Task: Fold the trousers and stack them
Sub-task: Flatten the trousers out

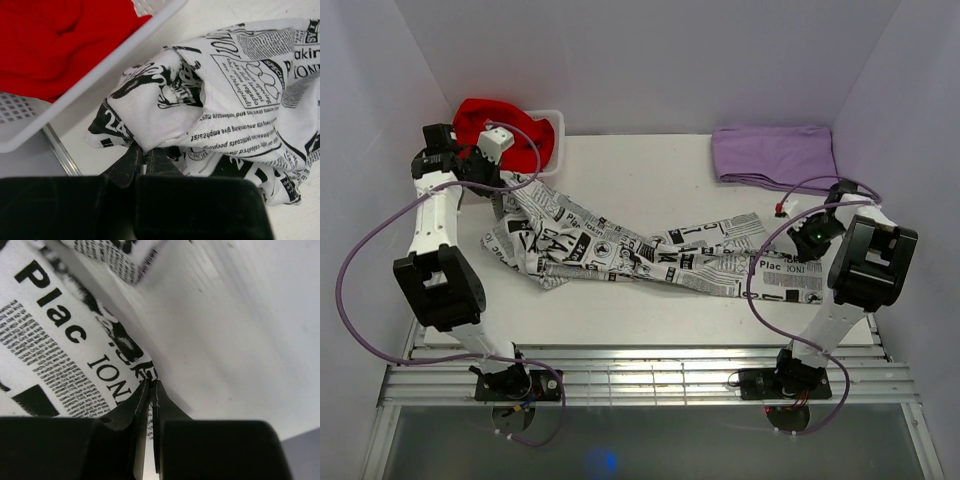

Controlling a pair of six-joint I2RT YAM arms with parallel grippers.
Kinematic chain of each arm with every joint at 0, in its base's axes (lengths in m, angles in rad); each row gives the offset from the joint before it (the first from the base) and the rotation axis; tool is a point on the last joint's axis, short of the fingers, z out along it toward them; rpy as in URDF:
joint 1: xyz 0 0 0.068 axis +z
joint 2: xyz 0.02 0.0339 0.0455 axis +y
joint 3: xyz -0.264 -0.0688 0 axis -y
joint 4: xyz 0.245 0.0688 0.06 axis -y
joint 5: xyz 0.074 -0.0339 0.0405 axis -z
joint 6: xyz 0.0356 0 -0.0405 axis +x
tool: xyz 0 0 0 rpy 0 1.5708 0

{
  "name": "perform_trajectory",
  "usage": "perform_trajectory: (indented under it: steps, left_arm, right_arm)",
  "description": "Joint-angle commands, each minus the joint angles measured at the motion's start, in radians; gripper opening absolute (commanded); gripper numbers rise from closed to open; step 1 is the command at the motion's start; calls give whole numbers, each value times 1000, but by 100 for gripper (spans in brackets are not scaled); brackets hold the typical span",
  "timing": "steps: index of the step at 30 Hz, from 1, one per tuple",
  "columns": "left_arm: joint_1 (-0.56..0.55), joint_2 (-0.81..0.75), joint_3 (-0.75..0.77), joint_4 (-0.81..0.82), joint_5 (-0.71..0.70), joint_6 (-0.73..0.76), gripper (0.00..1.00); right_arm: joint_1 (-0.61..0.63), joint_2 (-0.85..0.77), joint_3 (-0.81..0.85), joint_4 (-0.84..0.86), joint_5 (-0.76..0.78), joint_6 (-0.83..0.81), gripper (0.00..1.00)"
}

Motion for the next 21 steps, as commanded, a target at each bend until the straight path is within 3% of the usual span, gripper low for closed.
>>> perform_trajectory:
  steps: [1,7,11,14,18,21]
  left_arm:
    - [15,-64,80,58,50,-32,0]
    - [46,-232,-120,264,91,16,0]
    - [101,-463,-336,256,185,211,0]
    - [155,-586,-519,145,220,373,0]
    - [253,-764,-674,-169,225,661,0]
    - [366,-843,-798,-254,196,752,0]
  right_arm:
    - [-75,-28,149,-67,-24,-21,8]
    - [-196,-58,396,-181,-156,-54,8]
    - [-279,-133,381,-284,-245,-186,8]
    - [-337,-201,240,-294,-202,-307,8]
    - [-415,-244,79,-268,-145,-416,8]
    - [-492,-258,-1,-227,-130,-482,8]
